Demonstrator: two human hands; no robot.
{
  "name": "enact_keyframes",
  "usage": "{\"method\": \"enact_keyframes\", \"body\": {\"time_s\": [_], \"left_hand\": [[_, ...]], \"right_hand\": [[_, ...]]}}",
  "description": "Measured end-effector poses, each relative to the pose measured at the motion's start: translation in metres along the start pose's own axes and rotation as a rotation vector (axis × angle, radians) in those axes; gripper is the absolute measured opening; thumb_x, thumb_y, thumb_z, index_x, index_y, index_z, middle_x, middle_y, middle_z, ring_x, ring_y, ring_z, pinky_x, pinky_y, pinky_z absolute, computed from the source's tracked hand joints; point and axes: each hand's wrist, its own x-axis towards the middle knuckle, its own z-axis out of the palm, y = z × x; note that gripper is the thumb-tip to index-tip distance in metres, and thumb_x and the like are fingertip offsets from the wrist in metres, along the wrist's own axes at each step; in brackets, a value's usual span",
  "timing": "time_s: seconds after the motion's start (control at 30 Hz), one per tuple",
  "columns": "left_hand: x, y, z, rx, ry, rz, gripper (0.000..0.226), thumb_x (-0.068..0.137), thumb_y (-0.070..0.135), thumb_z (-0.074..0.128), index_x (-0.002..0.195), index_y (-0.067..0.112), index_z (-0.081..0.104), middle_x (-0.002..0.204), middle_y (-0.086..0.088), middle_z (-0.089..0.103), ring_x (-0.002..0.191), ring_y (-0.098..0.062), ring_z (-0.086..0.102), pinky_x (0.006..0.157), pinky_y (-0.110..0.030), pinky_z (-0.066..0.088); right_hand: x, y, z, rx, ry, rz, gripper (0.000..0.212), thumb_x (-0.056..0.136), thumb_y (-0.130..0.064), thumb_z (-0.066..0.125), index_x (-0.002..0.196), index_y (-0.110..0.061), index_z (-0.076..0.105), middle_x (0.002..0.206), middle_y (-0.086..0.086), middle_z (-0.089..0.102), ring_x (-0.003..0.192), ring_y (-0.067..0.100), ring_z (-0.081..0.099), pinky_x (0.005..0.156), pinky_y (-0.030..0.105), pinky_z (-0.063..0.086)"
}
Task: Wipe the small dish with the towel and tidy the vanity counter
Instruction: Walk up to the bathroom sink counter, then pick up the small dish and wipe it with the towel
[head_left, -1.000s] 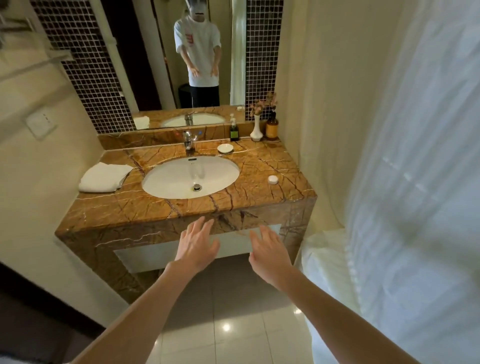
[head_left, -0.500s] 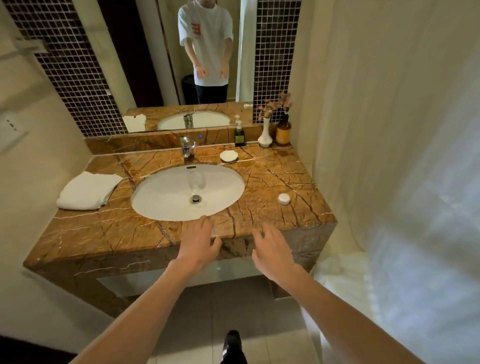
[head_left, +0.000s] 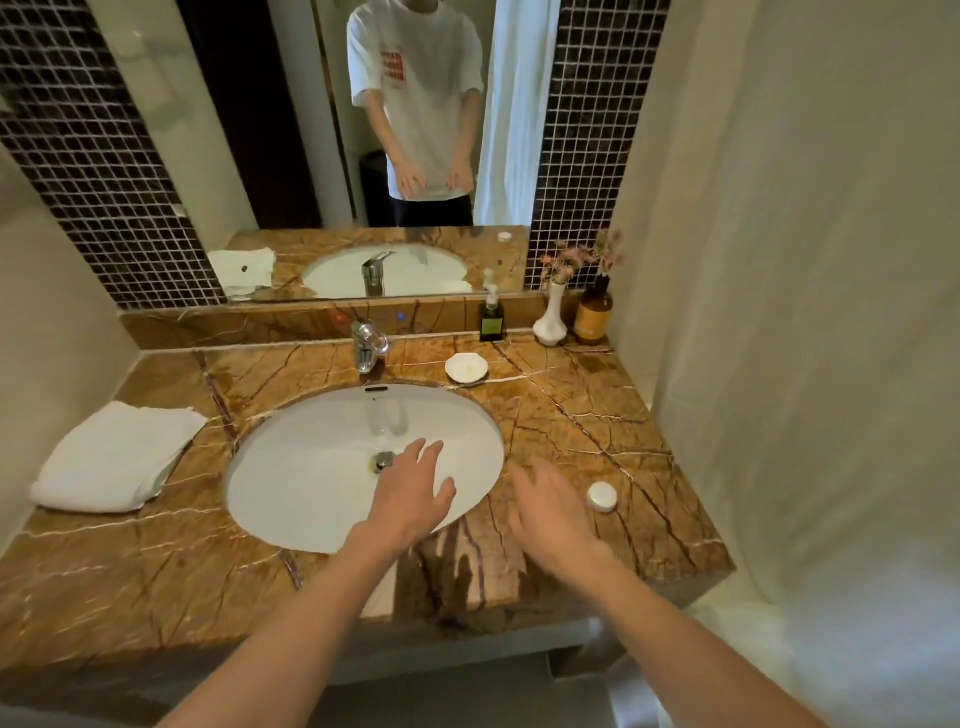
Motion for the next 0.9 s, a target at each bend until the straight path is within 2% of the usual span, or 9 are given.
{"method": "enact_keyframes", "body": {"time_s": [0.13,0.37,0.43,0.5,0.57,0.73,0.8,0.9], "left_hand": [[0.043,0.001,0.002,0.002,-0.012,-0.009,0.059,0.092,0.041,0.044,0.145,0.018,0.031,0.154,-0.012,0.031,0.14,-0.029,0.031,0.112,-0.046,0.029],[0.122,0.008,0.014,-0.061,-0.034,-0.105,0.059,0.092,0.04,0.045,0.146,0.022,0.028,0.156,-0.007,0.025,0.133,-0.03,0.042,0.106,-0.048,0.041],[0.144,0.008,0.017,-0.08,-0.04,-0.161,0.059,0.092,0.04,0.045,0.146,0.022,0.028,0.157,-0.006,0.025,0.133,-0.03,0.041,0.106,-0.048,0.04],[0.164,0.009,0.018,-0.112,-0.02,-0.2,0.056,0.093,0.036,0.045,0.145,0.019,0.031,0.154,-0.007,0.03,0.134,-0.028,0.04,0.108,-0.044,0.038],[0.185,0.012,0.019,-0.146,0.037,-0.231,0.052,0.093,0.03,0.047,0.142,0.015,0.037,0.148,-0.009,0.04,0.131,-0.026,0.042,0.108,-0.041,0.036],[0.214,0.014,0.031,-0.224,0.093,-0.33,0.042,0.093,0.019,0.05,0.134,0.009,0.047,0.128,-0.014,0.052,0.117,-0.027,0.051,0.101,-0.039,0.04],[0.224,0.013,0.037,-0.299,0.087,-0.383,0.04,0.093,0.019,0.05,0.132,0.009,0.049,0.12,-0.013,0.056,0.106,-0.025,0.056,0.093,-0.034,0.042],[0.244,0.012,0.048,-0.412,0.129,-0.459,0.036,0.093,0.018,0.051,0.127,0.007,0.054,0.094,-0.004,0.062,0.081,-0.016,0.057,0.077,-0.026,0.042]], "right_hand": [[0.044,0.018,-0.001,-0.001,-0.027,-0.003,0.05,0.091,-0.02,0.045,0.139,-0.012,0.037,0.141,0.018,0.042,0.13,0.034,0.037,0.11,0.042,0.032],[0.134,0.052,0.012,0.025,-0.071,-0.023,0.052,0.093,-0.021,0.048,0.142,-0.014,0.035,0.146,0.016,0.039,0.135,0.033,0.034,0.112,0.043,0.028],[0.16,0.06,0.014,0.056,-0.078,-0.036,0.054,0.091,-0.023,0.051,0.143,-0.015,0.035,0.144,0.015,0.042,0.133,0.032,0.037,0.11,0.042,0.032],[0.187,0.067,0.015,0.09,-0.086,-0.06,0.049,0.089,-0.022,0.051,0.137,-0.015,0.041,0.137,0.014,0.046,0.127,0.032,0.041,0.105,0.041,0.036],[0.216,0.076,0.016,0.108,-0.097,-0.09,0.04,0.09,-0.02,0.049,0.129,-0.014,0.045,0.129,0.013,0.048,0.121,0.032,0.044,0.1,0.04,0.038],[0.265,0.093,0.024,0.178,-0.163,-0.109,0.044,0.094,-0.017,0.045,0.138,-0.011,0.041,0.13,0.013,0.051,0.117,0.031,0.049,0.098,0.041,0.042],[0.28,0.096,0.03,0.217,-0.205,-0.109,0.045,0.095,-0.017,0.045,0.139,-0.011,0.041,0.128,0.014,0.052,0.115,0.032,0.05,0.094,0.042,0.044],[0.311,0.097,0.04,0.25,-0.252,-0.081,0.048,0.093,-0.012,0.046,0.141,-0.014,0.041,0.131,0.012,0.053,0.119,0.031,0.05,0.097,0.042,0.044]]}}
